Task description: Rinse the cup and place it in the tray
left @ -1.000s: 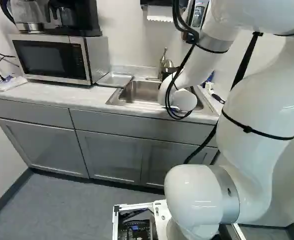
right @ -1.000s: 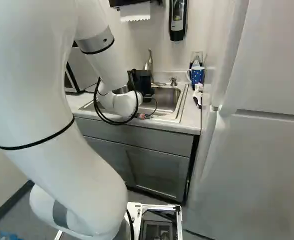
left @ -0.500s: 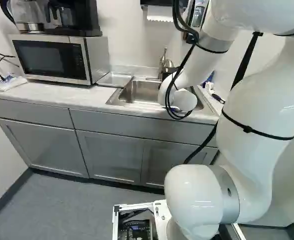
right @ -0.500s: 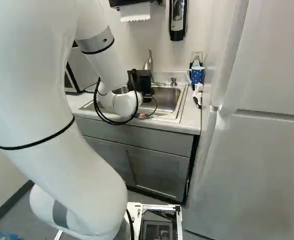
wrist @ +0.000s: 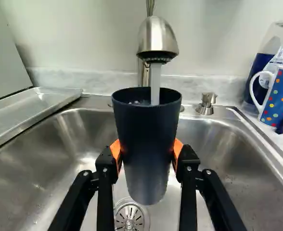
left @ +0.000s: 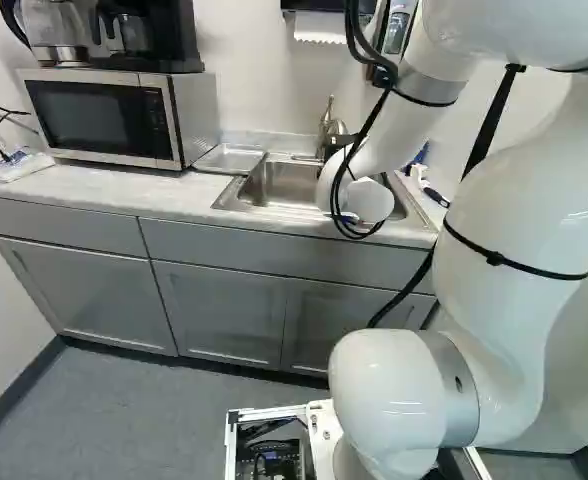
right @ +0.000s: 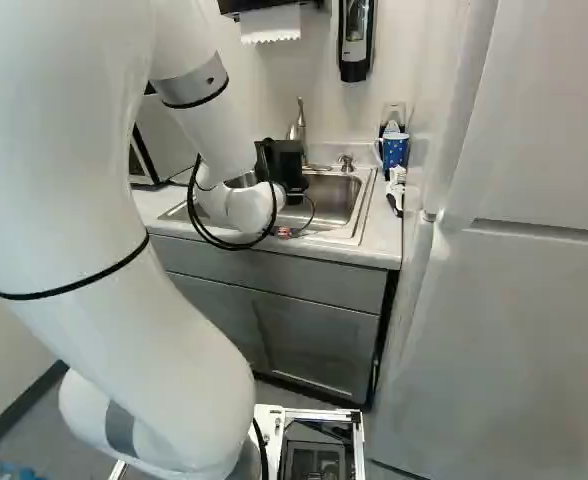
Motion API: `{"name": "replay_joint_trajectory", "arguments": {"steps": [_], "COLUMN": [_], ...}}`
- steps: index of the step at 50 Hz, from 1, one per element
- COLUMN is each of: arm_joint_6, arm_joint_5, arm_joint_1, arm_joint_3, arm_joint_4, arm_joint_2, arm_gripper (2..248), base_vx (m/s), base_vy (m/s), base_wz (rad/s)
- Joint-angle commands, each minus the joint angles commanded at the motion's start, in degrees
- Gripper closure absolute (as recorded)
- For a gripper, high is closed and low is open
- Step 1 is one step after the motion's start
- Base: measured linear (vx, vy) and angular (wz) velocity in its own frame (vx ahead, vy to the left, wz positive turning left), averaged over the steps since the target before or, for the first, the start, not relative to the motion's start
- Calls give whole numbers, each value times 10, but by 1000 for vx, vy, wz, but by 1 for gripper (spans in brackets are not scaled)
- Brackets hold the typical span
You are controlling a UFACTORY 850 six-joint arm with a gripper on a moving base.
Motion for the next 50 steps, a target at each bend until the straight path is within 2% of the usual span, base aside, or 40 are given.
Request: {"name": "replay_joint_trajectory", "arguments": {"steps": [18,50], "arm_joint_6": [0,0], "arm_joint_5": [0,0], "arm_joint_1": [4,61], "arm_joint_3": [0,3], "arm_joint_4": [0,0], "arm_joint_2": [0,3], "arm_gripper": [128,128], "base_vx": [0,0], "base_vy": [0,0], "base_wz": [0,0]}}
